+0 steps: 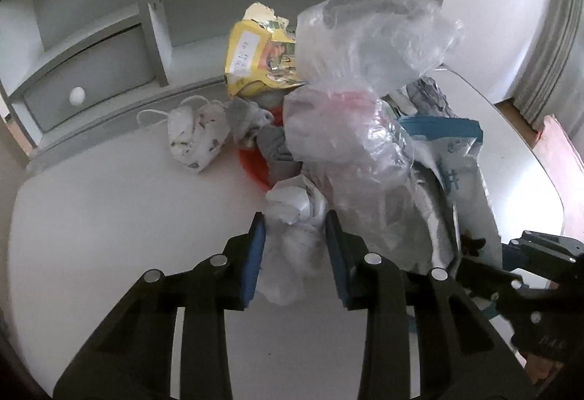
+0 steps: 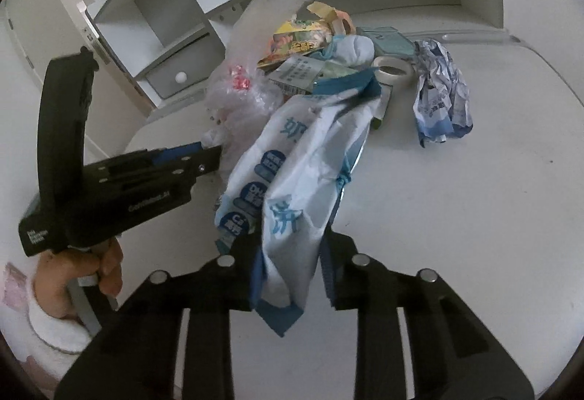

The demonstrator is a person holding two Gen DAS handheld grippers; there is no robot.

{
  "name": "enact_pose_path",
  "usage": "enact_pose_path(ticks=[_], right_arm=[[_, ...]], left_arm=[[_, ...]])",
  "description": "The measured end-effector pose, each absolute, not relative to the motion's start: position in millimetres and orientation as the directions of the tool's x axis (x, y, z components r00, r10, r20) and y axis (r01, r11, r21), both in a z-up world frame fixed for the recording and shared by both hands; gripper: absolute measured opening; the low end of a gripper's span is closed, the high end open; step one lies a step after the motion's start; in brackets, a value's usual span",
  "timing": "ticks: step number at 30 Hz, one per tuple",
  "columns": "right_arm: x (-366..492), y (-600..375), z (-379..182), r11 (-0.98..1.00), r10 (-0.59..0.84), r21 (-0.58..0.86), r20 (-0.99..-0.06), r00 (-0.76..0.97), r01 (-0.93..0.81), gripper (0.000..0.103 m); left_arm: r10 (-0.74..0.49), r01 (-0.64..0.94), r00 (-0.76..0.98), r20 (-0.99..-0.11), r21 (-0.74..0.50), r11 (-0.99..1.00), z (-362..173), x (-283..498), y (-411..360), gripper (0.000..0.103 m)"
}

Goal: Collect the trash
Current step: 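Grasp the white tissue with the left tool while the right tool grasps the milk wrapper, then carry both items over the black bin and open both tools to drop them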

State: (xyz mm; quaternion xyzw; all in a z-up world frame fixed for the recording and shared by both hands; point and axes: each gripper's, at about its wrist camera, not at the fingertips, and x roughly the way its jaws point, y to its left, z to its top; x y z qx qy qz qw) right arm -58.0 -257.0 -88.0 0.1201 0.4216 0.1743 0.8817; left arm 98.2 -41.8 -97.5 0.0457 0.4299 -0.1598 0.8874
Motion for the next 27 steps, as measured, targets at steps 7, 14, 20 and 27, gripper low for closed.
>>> enact_pose_path(ticks=[7, 14, 20, 27], right_arm=[[-59, -285, -70, 0.913, 0.387, 0.371, -0.659, 0.645, -0.169, 0.021], [-68, -320, -52, 0.888, 0.419, 0.427, -0.596, 0.684, -0.172, 0.021], [-140, -447, 22, 0.937, 0.213, 0.349, -0.502, 0.838, -0.029, 0.021], [-241, -617, 10, 0.899, -0.076, 0.304, -0.598, 0.798, 0.314, 0.021]], left_arm=[[-0.195, 0.251, 0.653, -0.732, -0.033, 0.967, -70, 69, -16, 0.03], [-0.263, 0.284, 0.743, -0.616, -0.066, 0.956, -3, 43, -29, 0.029], [-0.571, 0.66, 0.611, -0.548, -0.046, 0.75, 39, -9, -192, 0.029], [-0.747, 0.942, 0.221, -0.627, -0.059, 0.329, 3, -126, -401, 0.029]])
